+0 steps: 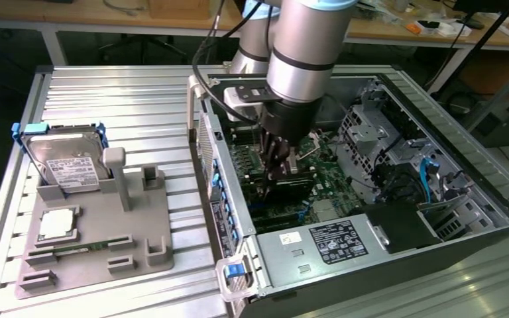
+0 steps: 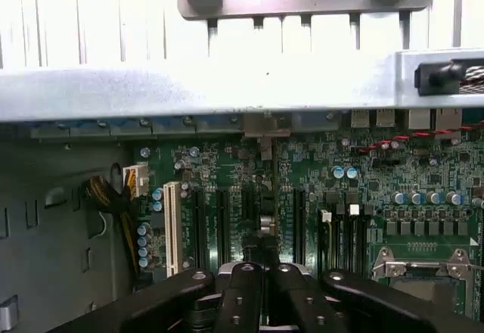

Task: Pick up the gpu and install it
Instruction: 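Press down on the gpu until it lock into place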

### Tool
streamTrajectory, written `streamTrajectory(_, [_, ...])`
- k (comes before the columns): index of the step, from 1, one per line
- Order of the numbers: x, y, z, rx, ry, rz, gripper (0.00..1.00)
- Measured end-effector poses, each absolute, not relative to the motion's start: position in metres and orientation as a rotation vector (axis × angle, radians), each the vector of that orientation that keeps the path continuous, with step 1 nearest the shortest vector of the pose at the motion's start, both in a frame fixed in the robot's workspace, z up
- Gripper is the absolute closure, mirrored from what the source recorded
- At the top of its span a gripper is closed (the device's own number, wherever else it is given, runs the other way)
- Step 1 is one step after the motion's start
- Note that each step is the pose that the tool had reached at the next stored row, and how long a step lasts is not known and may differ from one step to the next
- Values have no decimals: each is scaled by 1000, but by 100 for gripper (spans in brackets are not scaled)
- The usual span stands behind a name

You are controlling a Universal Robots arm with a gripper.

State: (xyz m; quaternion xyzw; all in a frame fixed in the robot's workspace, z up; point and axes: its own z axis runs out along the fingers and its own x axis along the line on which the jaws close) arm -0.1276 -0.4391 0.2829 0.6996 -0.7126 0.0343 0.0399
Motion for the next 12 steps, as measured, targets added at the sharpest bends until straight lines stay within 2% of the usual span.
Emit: streamTrajectory(12, [-144,-439,288,2137,-2185,99,89])
